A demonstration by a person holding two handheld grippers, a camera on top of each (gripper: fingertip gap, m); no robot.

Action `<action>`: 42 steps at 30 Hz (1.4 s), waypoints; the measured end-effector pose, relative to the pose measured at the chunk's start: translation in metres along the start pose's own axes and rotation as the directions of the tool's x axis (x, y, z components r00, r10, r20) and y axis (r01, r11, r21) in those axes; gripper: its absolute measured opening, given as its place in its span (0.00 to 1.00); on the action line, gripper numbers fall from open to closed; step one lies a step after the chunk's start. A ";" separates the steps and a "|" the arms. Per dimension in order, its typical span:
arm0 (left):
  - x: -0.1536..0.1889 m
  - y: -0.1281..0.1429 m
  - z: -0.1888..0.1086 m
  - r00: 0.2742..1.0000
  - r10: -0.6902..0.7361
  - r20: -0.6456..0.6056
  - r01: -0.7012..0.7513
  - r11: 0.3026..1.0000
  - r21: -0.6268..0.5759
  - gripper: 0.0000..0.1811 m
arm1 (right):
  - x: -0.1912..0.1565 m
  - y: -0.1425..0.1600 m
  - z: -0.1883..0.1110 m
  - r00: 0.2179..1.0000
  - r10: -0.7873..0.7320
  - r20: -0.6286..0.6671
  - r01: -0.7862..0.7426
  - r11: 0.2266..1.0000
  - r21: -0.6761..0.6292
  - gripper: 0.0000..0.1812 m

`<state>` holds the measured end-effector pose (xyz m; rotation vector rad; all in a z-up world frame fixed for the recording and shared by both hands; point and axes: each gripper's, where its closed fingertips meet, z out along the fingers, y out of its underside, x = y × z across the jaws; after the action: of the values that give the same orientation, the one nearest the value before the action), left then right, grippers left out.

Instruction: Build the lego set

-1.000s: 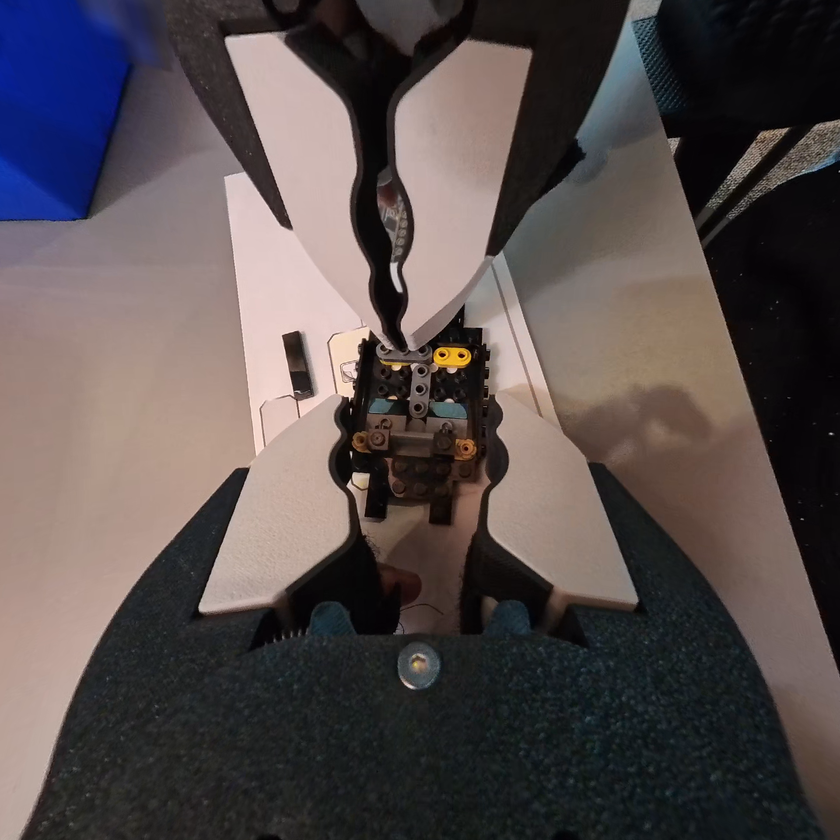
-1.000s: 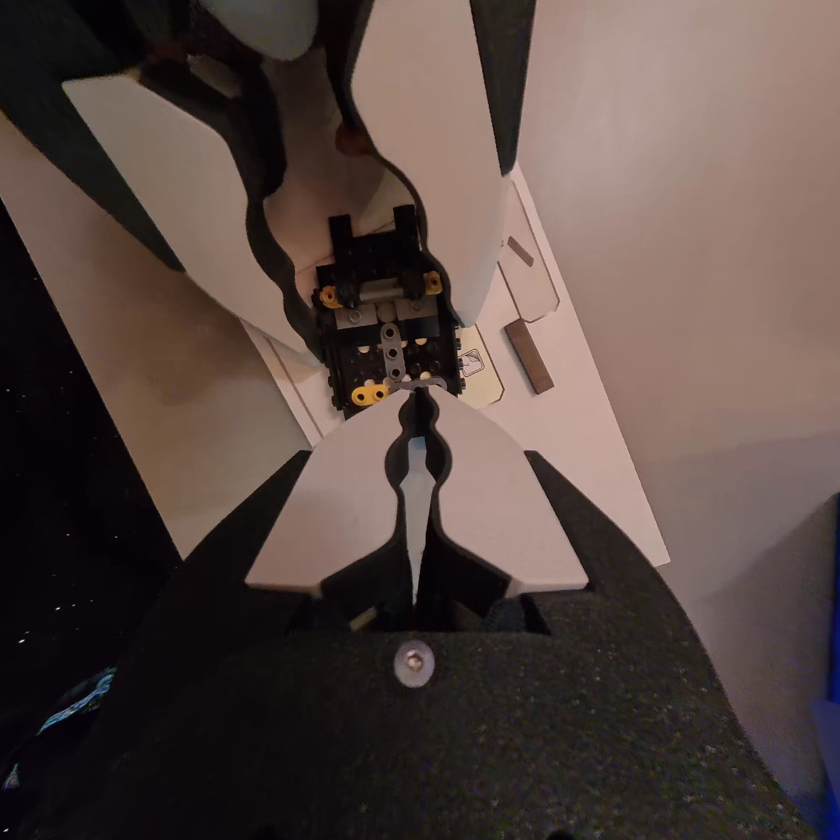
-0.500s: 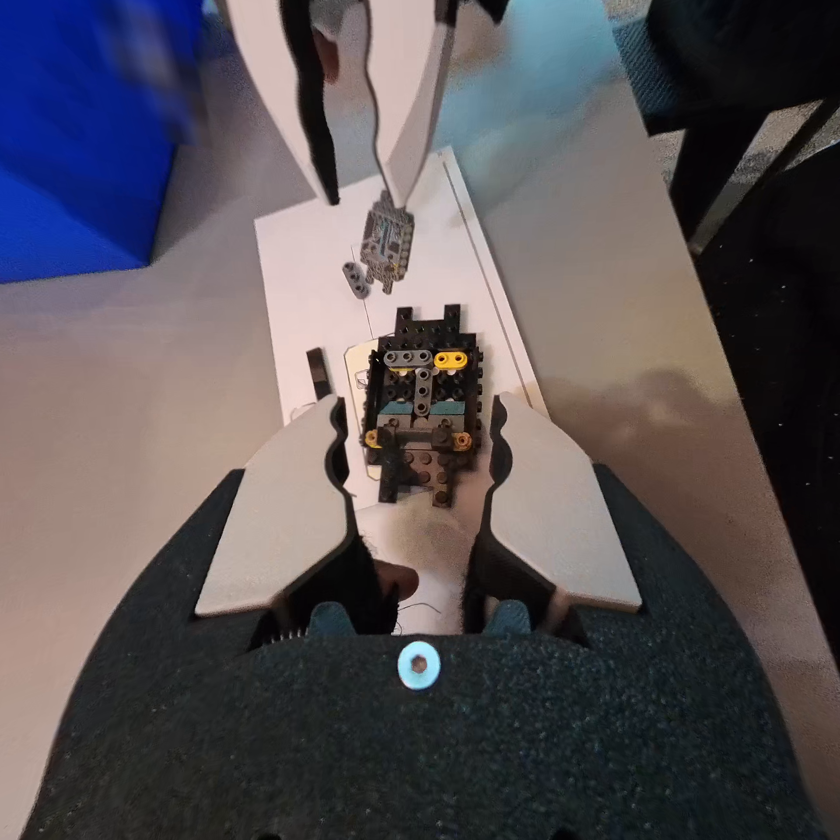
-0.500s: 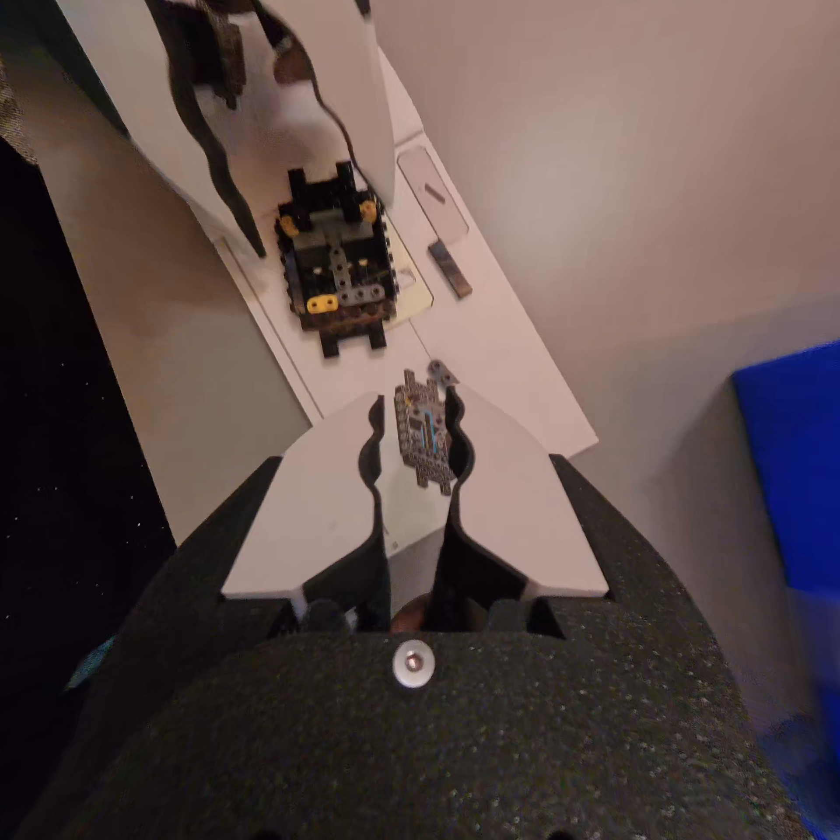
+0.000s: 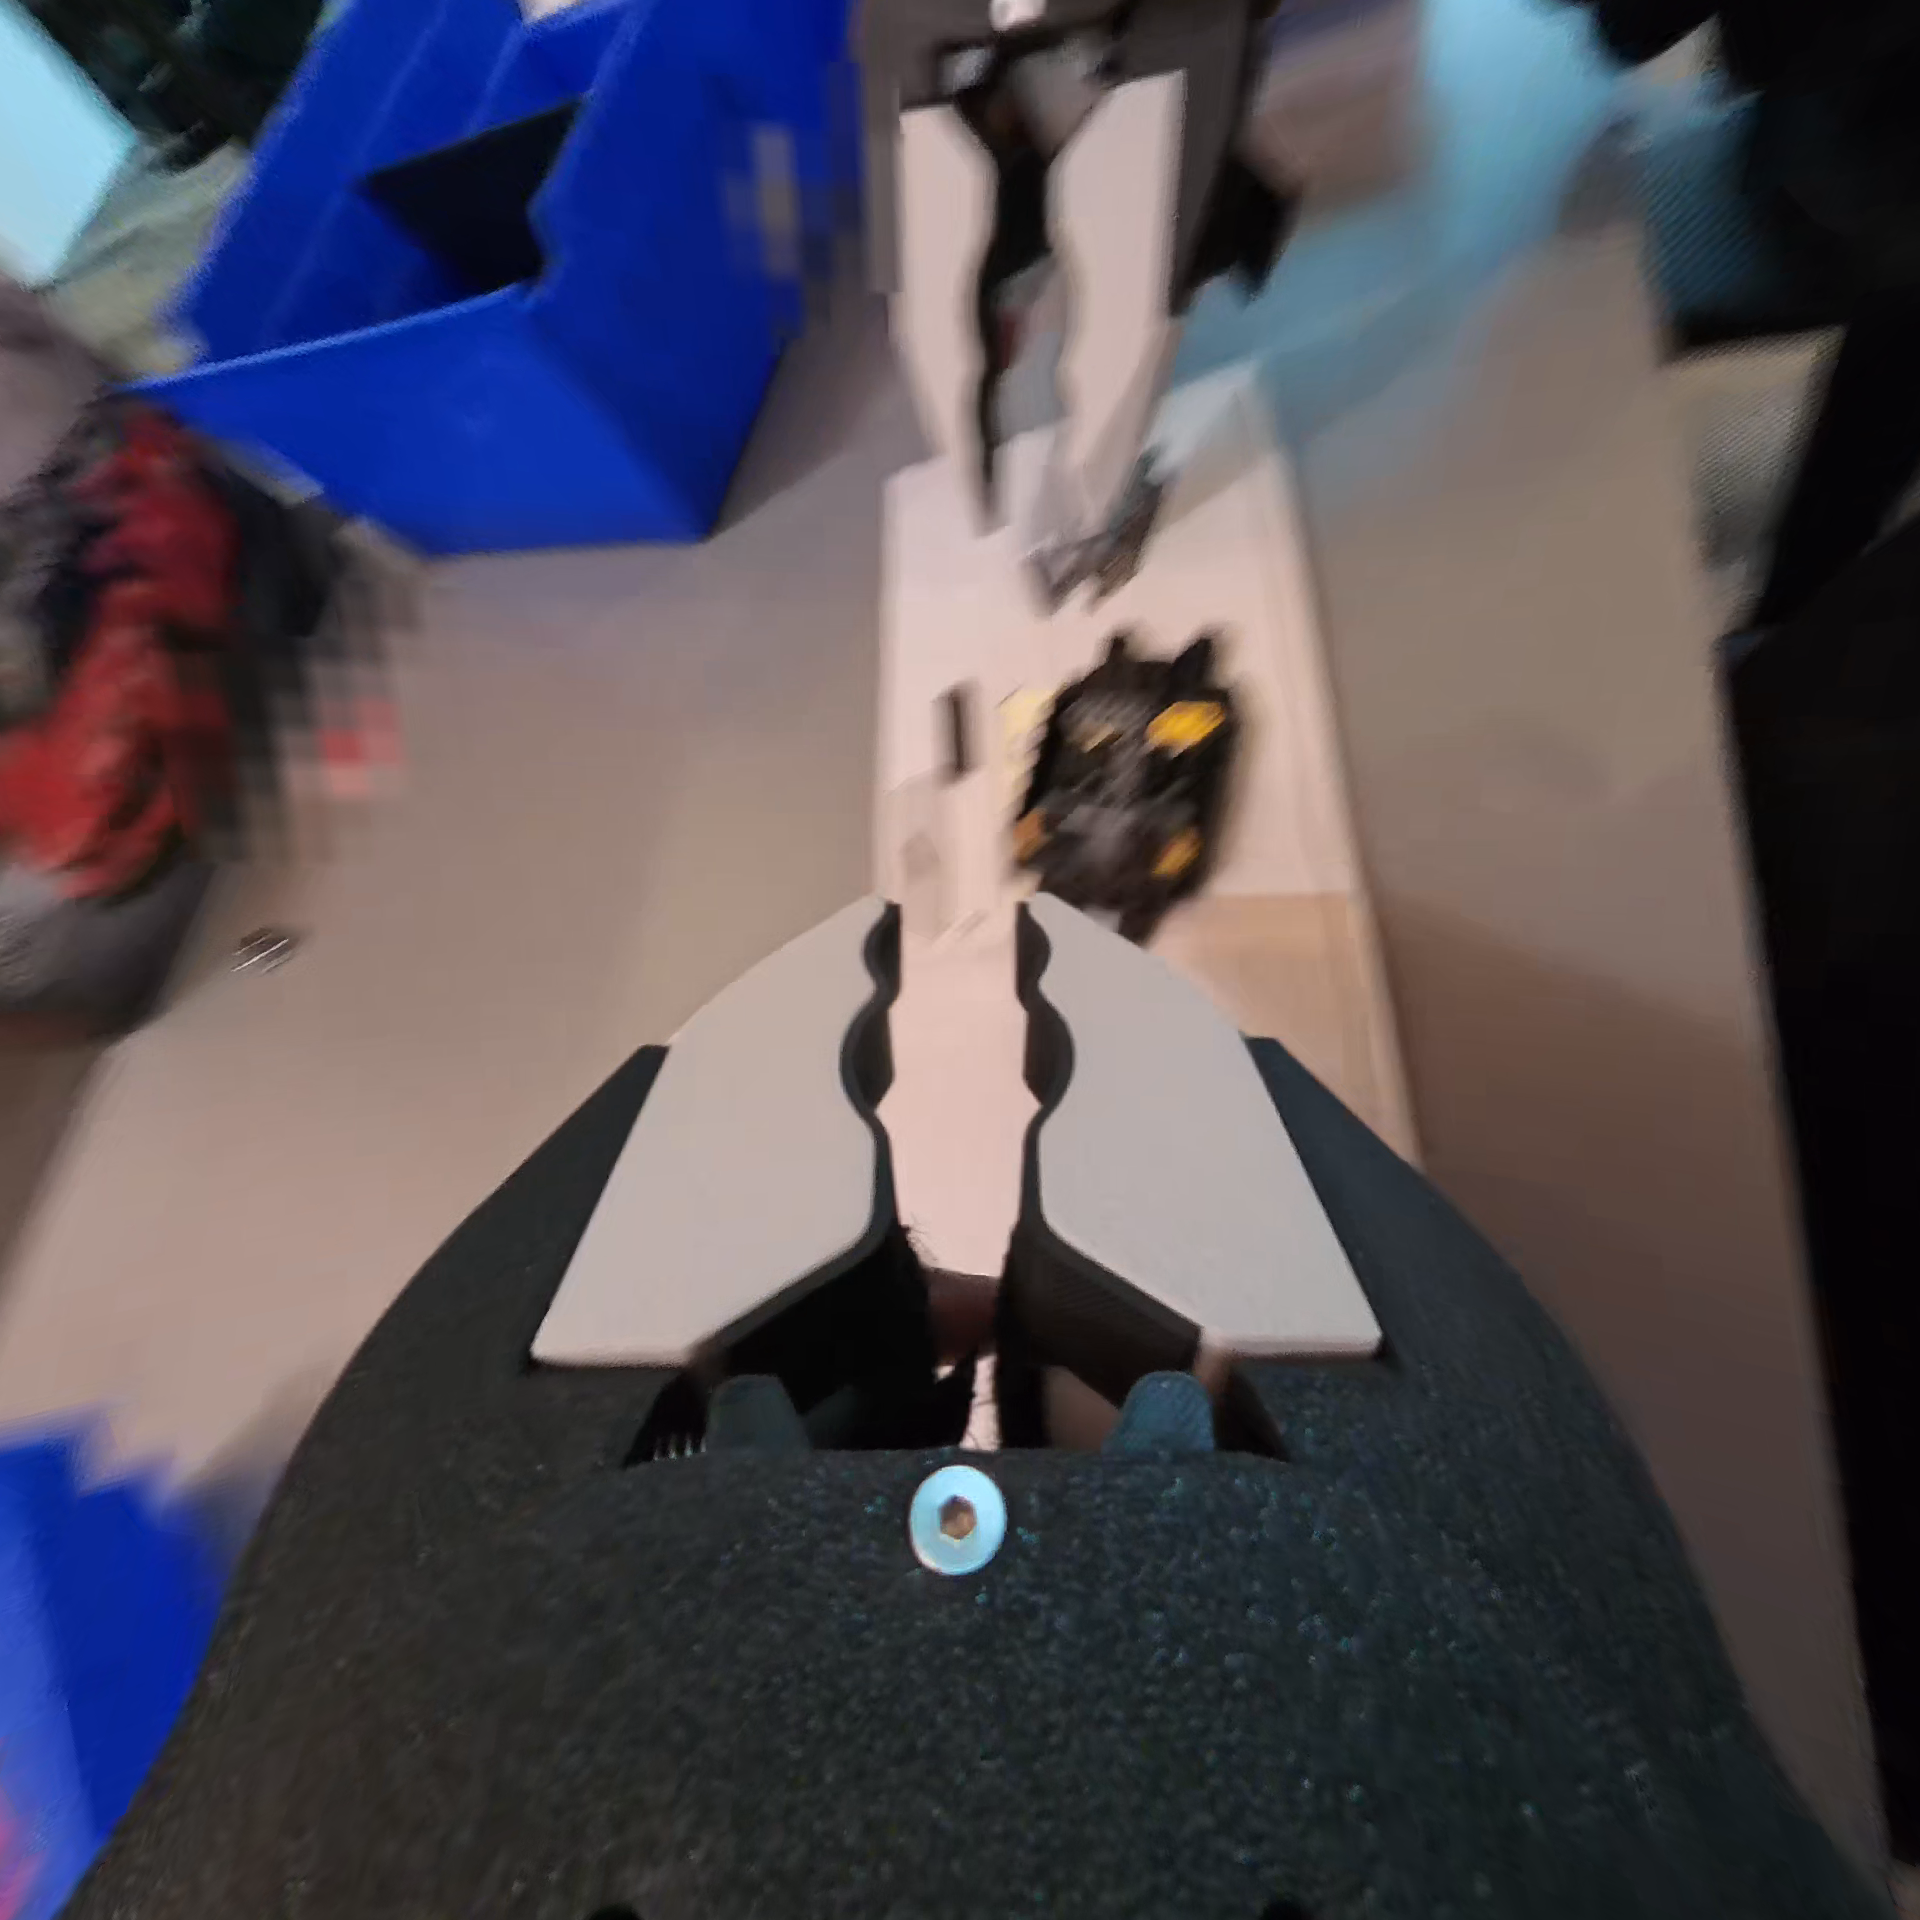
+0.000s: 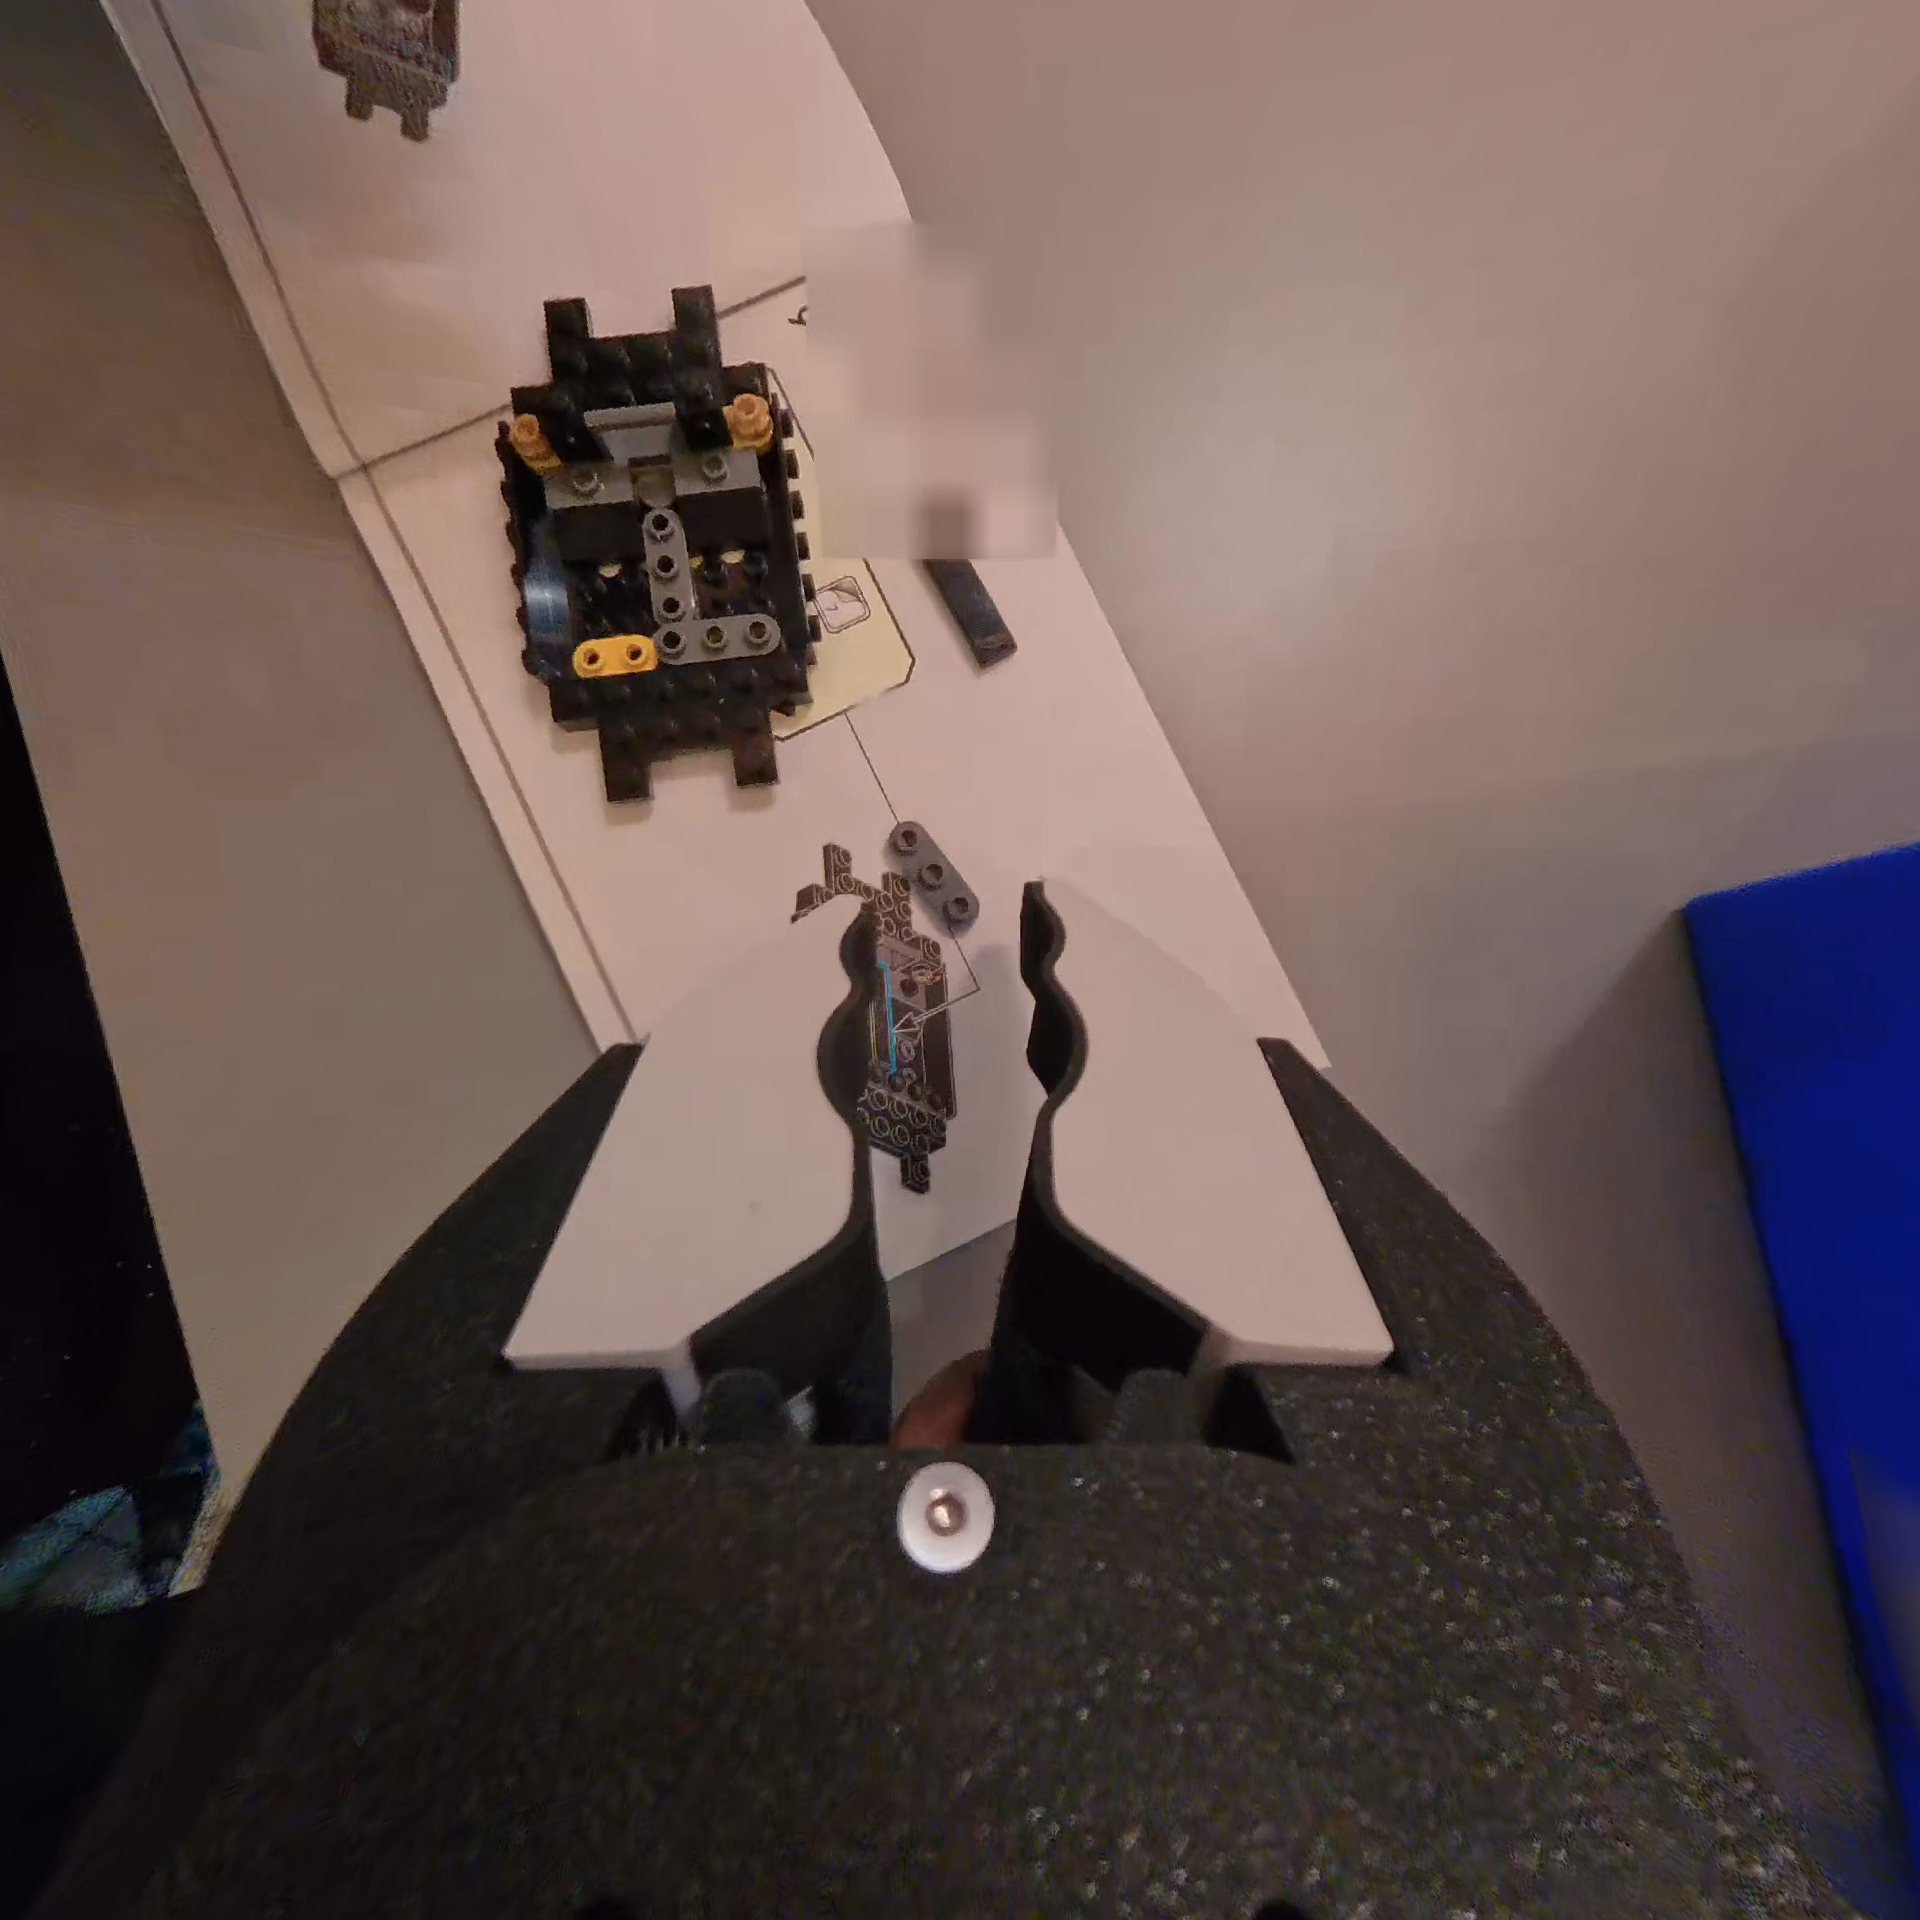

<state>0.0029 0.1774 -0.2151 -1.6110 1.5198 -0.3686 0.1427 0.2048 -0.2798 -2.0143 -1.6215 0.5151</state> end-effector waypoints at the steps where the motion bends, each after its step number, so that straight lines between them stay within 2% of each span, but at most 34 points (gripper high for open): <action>1: -0.011 0.003 -0.014 0.999 -0.004 0.042 0.005 1.000 -0.020 0.14 | -0.001 0.002 0.002 1.000 -0.004 0.013 0.005 1.000 -0.008 0.15; 6: -0.053 0.019 -0.091 0.965 -0.090 0.245 0.097 0.995 -0.015 0.16 | -0.001 0.008 0.008 0.999 0.028 0.035 -0.027 1.000 -0.013 0.13; 8: -0.055 0.025 -0.105 0.958 -0.118 0.263 0.115 0.993 0.026 0.17 | -0.001 0.008 0.008 0.998 0.047 0.036 -0.047 0.999 -0.007 0.12; 10: -0.048 0.026 -0.108 0.964 -0.155 0.218 0.138 0.986 0.091 0.17 | -0.001 0.009 0.007 0.997 0.068 0.033 -0.068 0.998 0.000 0.12; 13: -0.041 0.029 -0.099 0.973 -0.179 0.144 0.161 0.978 0.130 0.17 | -0.001 0.009 0.007 0.996 0.087 0.024 -0.087 0.996 0.019 0.12; 19: -0.030 0.065 -0.061 0.977 -0.209 0.034 0.209 0.978 0.010 0.20 | -0.001 0.009 0.007 0.993 0.109 0.043 -0.114 0.983 0.142 0.12; 26: -0.012 0.078 -0.032 0.968 -0.228 -0.103 0.229 0.973 0.006 0.20 | 0.000 0.009 0.007 0.989 0.120 0.089 -0.138 0.963 0.234 0.11; 31: -0.006 0.094 -0.020 0.962 -0.240 -0.131 0.235 0.971 -0.050 0.20 | 0.001 0.009 0.007 0.989 0.124 0.086 -0.141 0.962 0.234 0.10; 42: 0.001 0.100 -0.014 0.956 -0.243 -0.162 0.233 0.969 -0.079 0.21 | 0.003 0.009 0.007 0.983 0.155 0.098 -0.174 0.956 0.235 0.08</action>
<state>-0.0729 0.1836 -0.2812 -1.8561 1.4753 -0.6141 0.1457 0.2070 -0.2909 -1.9735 -1.3648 0.8228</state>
